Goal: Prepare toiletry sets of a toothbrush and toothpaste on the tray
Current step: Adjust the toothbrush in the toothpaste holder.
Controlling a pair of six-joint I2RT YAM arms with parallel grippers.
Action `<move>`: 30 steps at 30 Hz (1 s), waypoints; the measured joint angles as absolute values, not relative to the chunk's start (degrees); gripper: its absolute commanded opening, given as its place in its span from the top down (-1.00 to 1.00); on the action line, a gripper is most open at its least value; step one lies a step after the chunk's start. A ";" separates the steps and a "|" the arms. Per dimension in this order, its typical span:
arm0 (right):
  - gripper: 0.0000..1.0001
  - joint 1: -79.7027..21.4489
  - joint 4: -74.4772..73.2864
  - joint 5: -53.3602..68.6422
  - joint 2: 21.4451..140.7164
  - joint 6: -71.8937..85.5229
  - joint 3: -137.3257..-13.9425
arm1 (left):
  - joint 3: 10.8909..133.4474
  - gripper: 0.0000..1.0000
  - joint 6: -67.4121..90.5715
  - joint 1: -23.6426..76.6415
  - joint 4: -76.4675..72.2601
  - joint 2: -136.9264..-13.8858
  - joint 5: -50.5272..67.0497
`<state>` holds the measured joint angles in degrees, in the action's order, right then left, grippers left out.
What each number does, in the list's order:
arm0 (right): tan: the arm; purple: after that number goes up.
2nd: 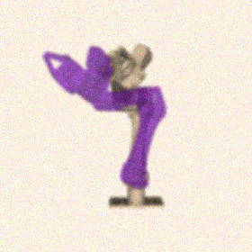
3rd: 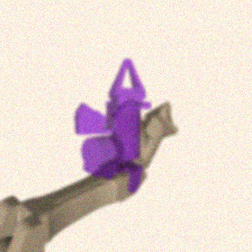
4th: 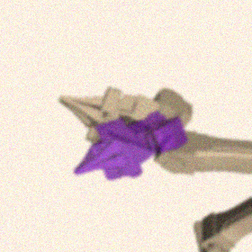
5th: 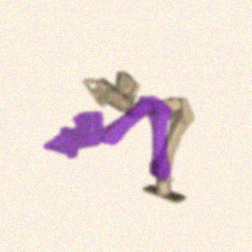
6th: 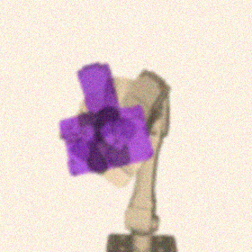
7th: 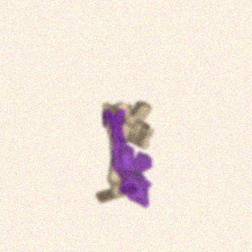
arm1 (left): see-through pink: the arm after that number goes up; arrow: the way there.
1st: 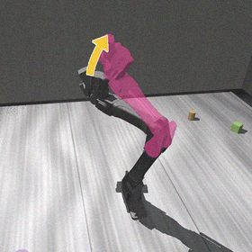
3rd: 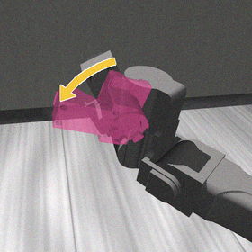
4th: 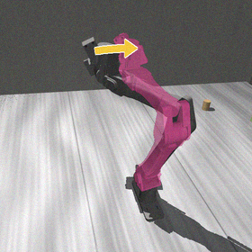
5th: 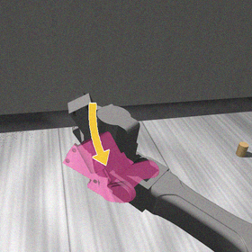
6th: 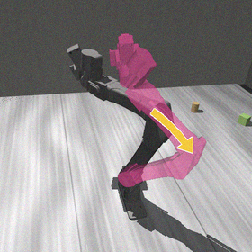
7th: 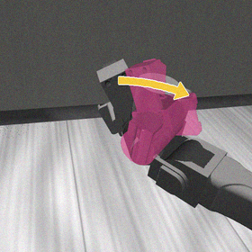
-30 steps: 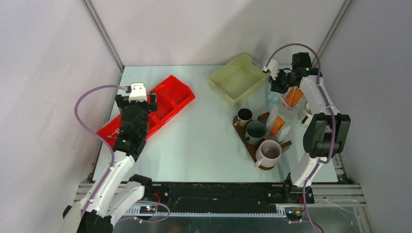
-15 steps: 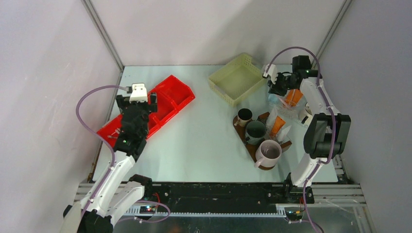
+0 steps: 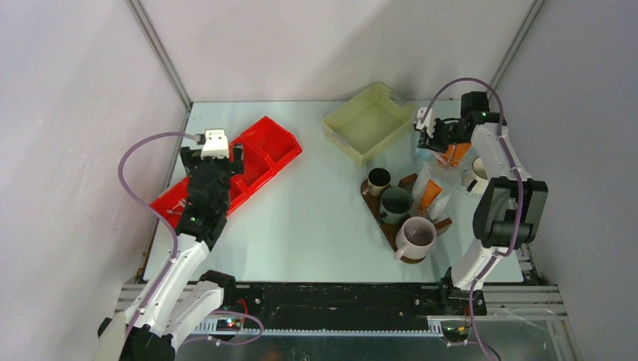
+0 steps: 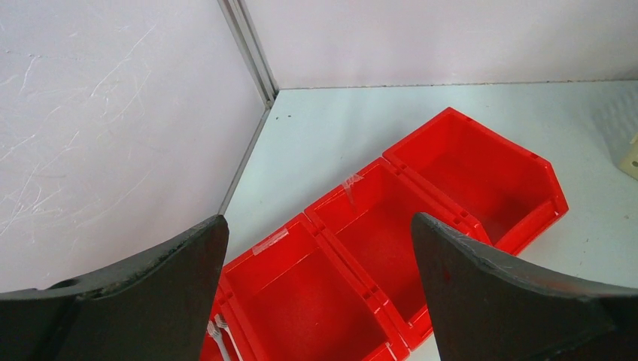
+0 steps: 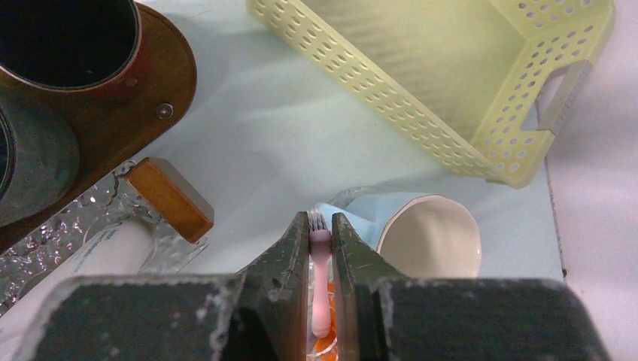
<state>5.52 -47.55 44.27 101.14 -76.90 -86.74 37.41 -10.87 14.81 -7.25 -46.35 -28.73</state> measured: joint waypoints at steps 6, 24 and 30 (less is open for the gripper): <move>0.87 6.37 -48.05 46.78 101.12 -79.61 -85.95 | 37.41 -0.97 -11.09 14.81 -7.25 -46.35 -28.34; 0.58 7.51 -49.63 47.83 101.12 -84.36 -84.75 | 37.41 -0.97 -11.25 14.81 -7.25 -46.37 -28.32; 0.34 7.79 -50.04 47.83 101.12 -85.12 -83.85 | 37.41 -0.97 -11.25 14.81 -7.25 -46.37 -28.29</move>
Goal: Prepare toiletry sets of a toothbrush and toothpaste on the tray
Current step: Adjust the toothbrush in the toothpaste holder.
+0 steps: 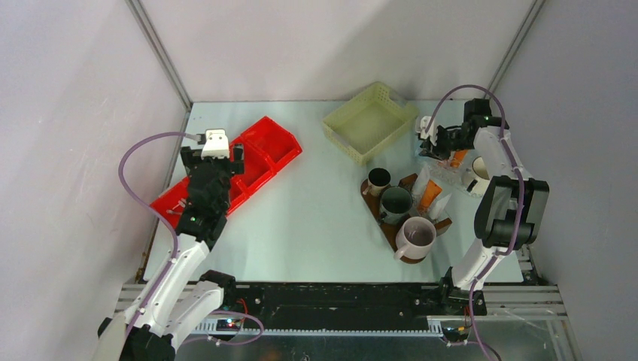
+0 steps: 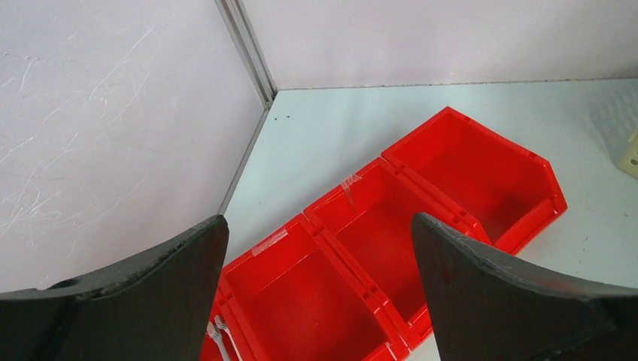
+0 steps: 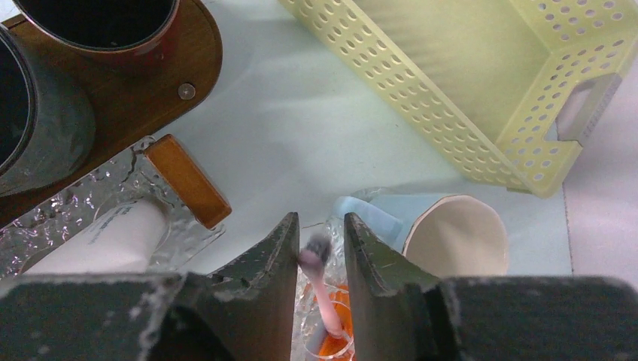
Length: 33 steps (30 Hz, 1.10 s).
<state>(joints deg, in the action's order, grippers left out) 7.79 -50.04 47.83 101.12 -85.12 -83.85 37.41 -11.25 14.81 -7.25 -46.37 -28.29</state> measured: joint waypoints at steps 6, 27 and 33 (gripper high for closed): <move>-0.87 7.97 -50.17 48.05 100.75 -85.62 -83.15 | 37.41 -0.97 -11.49 14.81 -7.25 -46.37 -28.29; -0.99 10.04 -43.00 53.01 82.63 -78.48 -78.19 | 37.41 -0.97 -11.46 14.81 -7.25 -41.67 -27.83; -0.99 10.04 -26.76 50.43 72.79 -55.51 -71.77 | 37.41 -0.97 -10.11 14.81 -7.16 -39.92 -27.40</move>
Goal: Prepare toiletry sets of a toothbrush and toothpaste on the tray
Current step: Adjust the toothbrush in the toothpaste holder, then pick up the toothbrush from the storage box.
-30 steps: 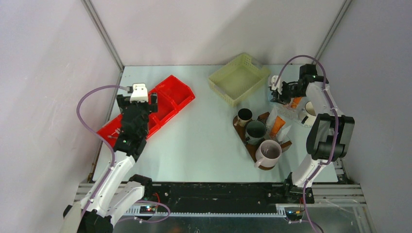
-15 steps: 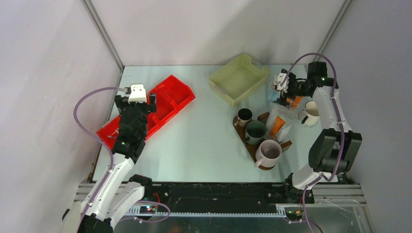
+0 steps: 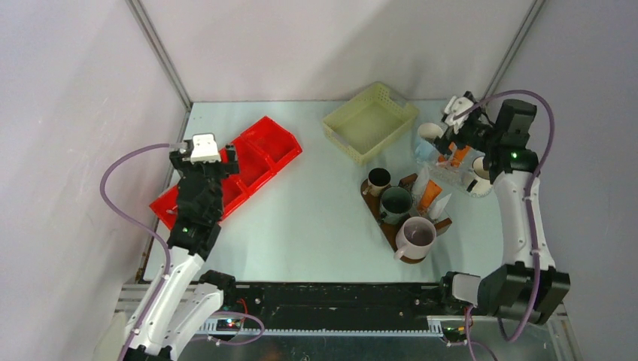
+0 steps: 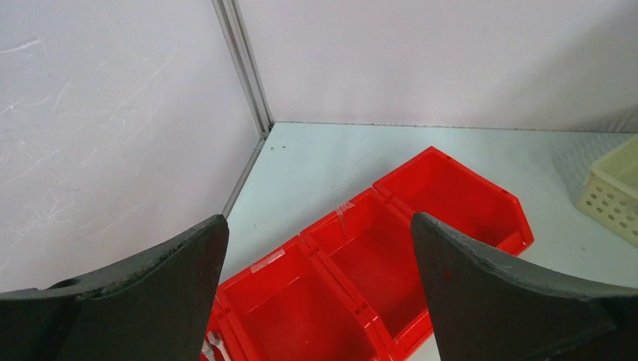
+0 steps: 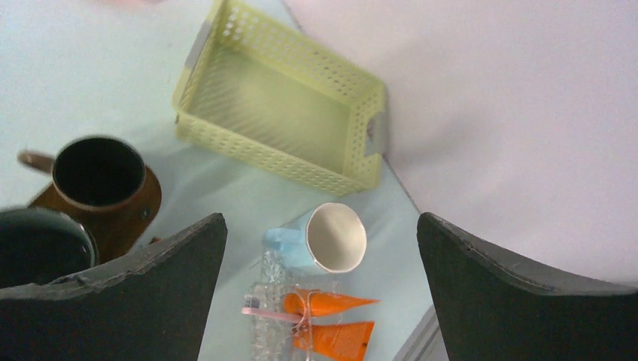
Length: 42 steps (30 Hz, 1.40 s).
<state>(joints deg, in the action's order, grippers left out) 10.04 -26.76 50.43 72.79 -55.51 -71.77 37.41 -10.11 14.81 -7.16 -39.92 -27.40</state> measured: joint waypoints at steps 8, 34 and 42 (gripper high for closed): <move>-0.99 10.22 -14.02 35.53 60.73 -16.88 -69.36 | 38.96 -0.97 -4.97 14.81 -4.45 -39.70 -26.98; -0.99 -2.96 -21.02 -9.34 18.83 16.84 -49.25 | 48.49 -0.86 21.91 14.81 28.34 -40.73 -35.68; -0.99 -7.46 -21.69 -22.02 10.74 14.57 -39.22 | 46.81 -0.70 32.93 10.07 35.66 -46.24 -38.61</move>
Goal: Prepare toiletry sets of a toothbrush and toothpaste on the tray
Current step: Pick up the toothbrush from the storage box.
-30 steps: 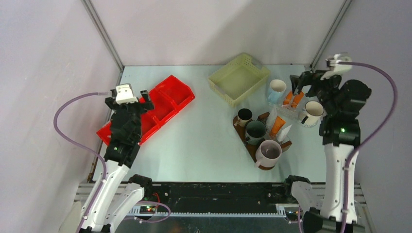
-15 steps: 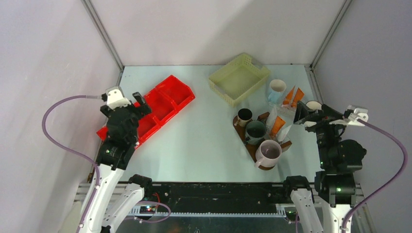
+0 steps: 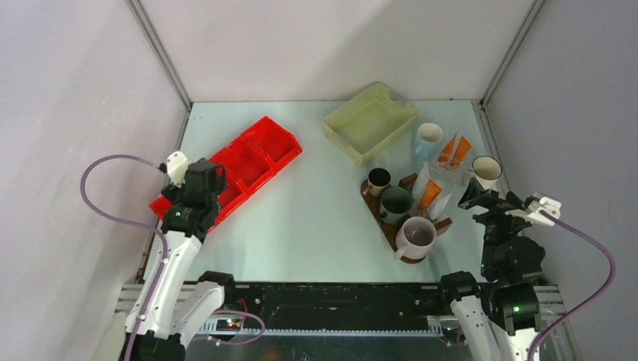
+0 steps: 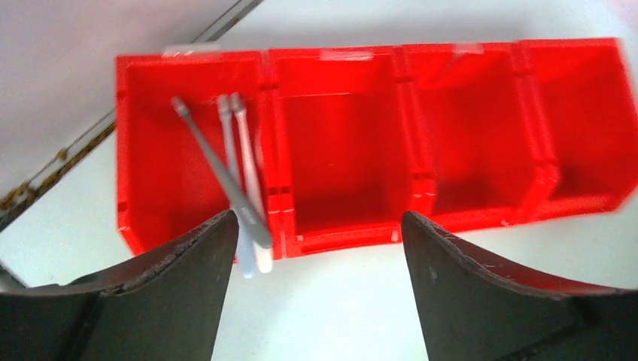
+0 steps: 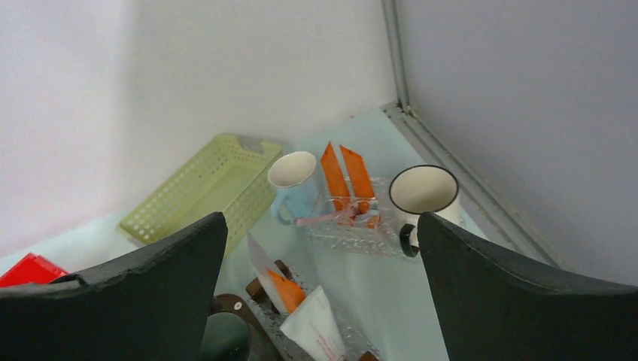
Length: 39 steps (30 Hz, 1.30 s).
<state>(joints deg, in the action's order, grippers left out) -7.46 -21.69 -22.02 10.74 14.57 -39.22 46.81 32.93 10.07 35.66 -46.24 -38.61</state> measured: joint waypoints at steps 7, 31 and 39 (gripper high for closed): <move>-0.98 -8.99 -20.14 -27.90 6.15 14.06 -37.19 | 41.69 -0.47 40.75 -2.50 36.49 -48.82 -34.00; -0.96 -10.44 -16.95 -30.02 3.09 11.40 -34.30 | 36.29 0.30 48.03 -20.67 25.58 -68.45 -21.47; -0.96 -10.46 -16.47 -30.09 1.69 11.03 -33.65 | 36.29 0.83 47.94 -20.93 24.99 -69.63 -19.81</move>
